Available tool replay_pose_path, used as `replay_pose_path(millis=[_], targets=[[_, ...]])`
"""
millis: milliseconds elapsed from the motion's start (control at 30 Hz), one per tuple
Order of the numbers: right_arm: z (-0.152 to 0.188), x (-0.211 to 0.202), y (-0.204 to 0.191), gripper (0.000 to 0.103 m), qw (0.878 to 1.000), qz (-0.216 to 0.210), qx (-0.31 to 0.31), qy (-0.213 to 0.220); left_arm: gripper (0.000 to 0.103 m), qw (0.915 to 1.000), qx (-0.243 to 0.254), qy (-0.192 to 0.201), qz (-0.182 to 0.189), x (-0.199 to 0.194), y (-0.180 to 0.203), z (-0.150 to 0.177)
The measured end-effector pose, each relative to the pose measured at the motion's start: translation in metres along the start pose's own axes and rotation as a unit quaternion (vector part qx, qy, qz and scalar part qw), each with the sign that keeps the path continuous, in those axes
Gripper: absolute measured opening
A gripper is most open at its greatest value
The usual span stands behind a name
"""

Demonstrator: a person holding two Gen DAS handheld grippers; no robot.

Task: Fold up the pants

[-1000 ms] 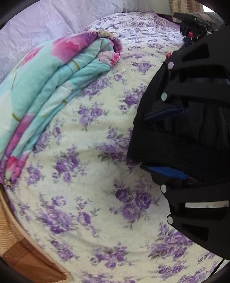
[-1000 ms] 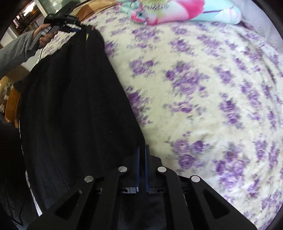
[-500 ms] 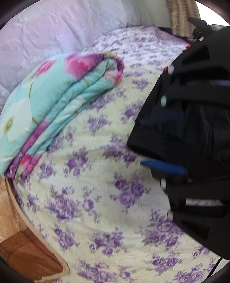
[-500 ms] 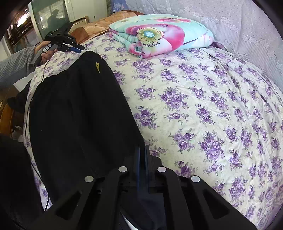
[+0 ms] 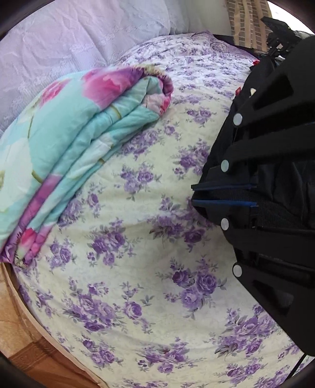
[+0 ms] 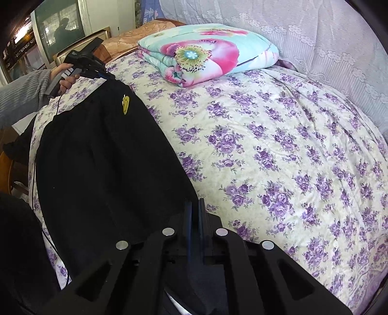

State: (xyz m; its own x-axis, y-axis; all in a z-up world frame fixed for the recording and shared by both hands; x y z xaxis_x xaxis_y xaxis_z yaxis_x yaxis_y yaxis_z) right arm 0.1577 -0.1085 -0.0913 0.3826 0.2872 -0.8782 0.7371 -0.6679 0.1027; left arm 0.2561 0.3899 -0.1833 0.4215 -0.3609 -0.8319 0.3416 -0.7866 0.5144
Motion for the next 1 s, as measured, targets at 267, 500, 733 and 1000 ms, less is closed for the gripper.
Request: replay_pose_path(millis=[267, 500, 733, 1000], targets=[[0.032, -0.039, -0.043, 0.005, 1.000, 0.010, 0.010, 0.021, 0.005, 0.9959, 0.005, 0.033, 0.083, -0.073, -0.003, 0.028], [0.101, -0.054, -0.115, 0.005, 0.999, -0.012, 0.044, 0.005, 0.000, 0.9953, 0.021, 0.034, 0.089, -0.128, -0.044, 0.096], [0.151, -0.044, -0.166, 0.005, 0.994, -0.034, 0.098, -0.020, 0.000, 0.9931, -0.039, -0.013, 0.110, -0.132, -0.099, 0.171], [0.145, -0.054, -0.164, 0.005, 0.995, -0.017, 0.098, -0.007, 0.067, 0.9926, -0.013, -0.035, 0.116, -0.098, 0.022, 0.137]])
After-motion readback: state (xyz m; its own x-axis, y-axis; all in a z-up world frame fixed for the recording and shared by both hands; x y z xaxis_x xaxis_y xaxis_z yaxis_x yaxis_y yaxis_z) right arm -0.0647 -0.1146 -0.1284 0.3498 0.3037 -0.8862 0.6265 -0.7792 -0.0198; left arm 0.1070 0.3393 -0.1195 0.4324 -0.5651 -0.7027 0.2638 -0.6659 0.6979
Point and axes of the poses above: each gripper's, at about its wrist camera, not at the fingertips, and x roughly the way its jaws point, y to its right, z to its underside, the point moved 8 cm from there along x, roughly the way its jaws point, and after that the axes turned 3 degrees about z, right-handed, at the moved point
